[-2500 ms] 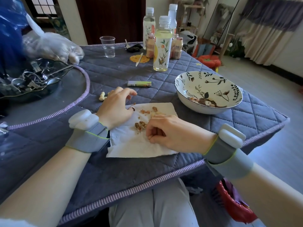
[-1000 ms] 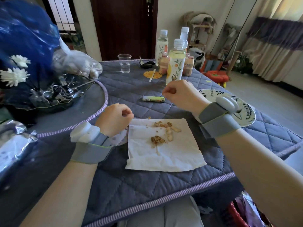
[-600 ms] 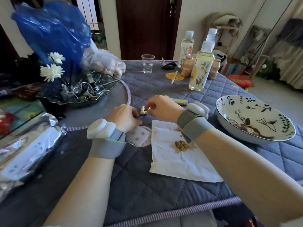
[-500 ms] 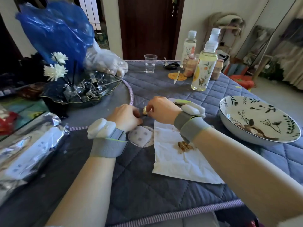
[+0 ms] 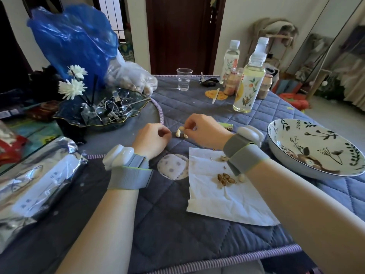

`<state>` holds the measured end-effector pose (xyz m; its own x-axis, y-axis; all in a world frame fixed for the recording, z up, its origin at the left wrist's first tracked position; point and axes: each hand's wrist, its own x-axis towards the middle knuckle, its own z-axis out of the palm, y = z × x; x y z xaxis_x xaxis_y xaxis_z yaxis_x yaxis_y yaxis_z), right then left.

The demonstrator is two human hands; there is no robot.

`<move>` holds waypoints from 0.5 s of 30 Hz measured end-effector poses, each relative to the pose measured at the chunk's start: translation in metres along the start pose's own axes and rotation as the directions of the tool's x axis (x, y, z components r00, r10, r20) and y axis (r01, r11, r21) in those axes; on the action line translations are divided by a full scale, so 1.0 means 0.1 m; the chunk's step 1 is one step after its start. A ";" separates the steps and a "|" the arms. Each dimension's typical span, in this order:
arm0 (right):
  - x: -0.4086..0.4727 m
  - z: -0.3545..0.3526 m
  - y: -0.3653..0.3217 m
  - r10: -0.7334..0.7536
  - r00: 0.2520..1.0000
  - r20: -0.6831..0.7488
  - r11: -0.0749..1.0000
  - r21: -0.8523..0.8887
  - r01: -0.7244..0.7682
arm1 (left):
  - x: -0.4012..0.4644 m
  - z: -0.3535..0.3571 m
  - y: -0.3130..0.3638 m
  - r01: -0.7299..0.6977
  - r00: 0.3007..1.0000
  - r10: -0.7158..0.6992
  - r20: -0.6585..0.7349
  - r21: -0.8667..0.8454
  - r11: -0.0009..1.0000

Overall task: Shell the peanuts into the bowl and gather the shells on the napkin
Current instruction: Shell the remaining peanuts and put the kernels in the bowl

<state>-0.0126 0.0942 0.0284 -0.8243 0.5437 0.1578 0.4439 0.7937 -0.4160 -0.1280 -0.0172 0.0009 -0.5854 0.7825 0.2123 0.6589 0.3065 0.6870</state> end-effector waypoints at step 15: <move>-0.60 -0.15 0.30 0.128 0.991 -0.036 0.614 0.788 -0.051 | -0.24 0.32 0.49 -0.205 0.969 0.226 0.103 -0.183 0.961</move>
<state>0.0558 0.0895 0.0200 -0.7475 0.6504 0.1349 0.0377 0.2442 -0.9690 -0.0664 -0.0028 0.0072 -0.3692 0.8832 0.2894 0.6671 0.0351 0.7441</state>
